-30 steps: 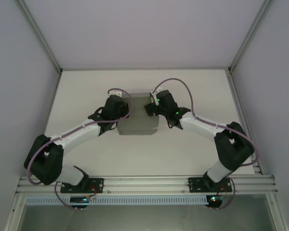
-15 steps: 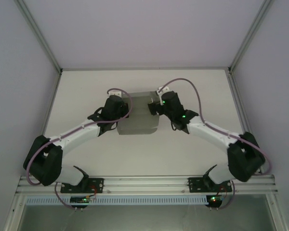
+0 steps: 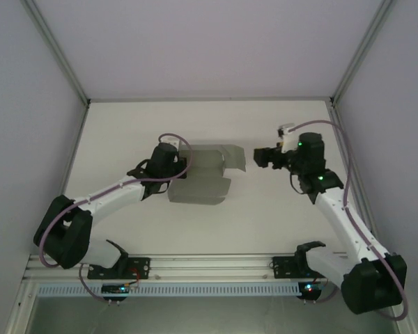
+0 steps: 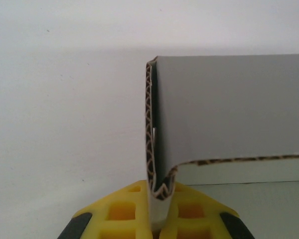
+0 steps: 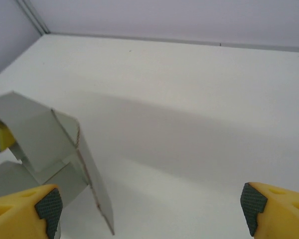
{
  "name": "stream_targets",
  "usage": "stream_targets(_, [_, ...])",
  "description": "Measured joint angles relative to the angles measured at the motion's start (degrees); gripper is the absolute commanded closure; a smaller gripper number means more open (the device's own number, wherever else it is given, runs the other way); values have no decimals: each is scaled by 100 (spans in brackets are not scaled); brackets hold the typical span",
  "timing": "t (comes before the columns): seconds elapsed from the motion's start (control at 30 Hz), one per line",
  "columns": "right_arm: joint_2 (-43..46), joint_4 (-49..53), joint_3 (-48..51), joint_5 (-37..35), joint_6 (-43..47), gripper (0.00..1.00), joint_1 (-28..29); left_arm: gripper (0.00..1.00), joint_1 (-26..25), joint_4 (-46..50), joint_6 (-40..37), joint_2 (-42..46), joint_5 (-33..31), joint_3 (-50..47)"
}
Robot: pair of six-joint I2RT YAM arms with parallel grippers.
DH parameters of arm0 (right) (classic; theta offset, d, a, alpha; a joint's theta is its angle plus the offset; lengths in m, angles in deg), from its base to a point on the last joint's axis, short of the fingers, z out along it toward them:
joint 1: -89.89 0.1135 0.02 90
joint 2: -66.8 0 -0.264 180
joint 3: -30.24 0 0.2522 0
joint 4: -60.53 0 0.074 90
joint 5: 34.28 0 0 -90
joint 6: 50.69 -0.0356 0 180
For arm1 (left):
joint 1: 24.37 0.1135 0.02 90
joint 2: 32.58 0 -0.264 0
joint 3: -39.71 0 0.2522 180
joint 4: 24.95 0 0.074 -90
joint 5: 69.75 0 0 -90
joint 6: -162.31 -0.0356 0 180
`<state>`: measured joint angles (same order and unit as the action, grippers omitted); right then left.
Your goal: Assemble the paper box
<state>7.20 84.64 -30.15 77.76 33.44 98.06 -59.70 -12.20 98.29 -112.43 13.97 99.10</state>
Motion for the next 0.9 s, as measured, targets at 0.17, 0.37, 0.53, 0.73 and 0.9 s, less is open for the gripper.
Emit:
stream_targets(0.17, [-828, 85, -13, 1200, 33, 23, -605, 100, 11, -160, -24, -2, 289, -7])
stream_targets(0.37, [-1766, 234, -437, 2140, 468, 29, -409, 100, 13, -219, -107, -98, 404, 70])
stream_targets(0.53, [-2199, 234, -831, 2583, 741, 36, 4, 100, 20, -214, -151, -295, 420, 302])
stream_targets(0.73, [-2544, 452, -1099, 2949, 1110, 42, 387, 100, 44, -210, -151, -396, 413, 479])
stream_targets(0.9, [-2579, 503, -1119, 2953, 1266, 44, 647, 100, 44, -197, -146, -468, 413, 525])
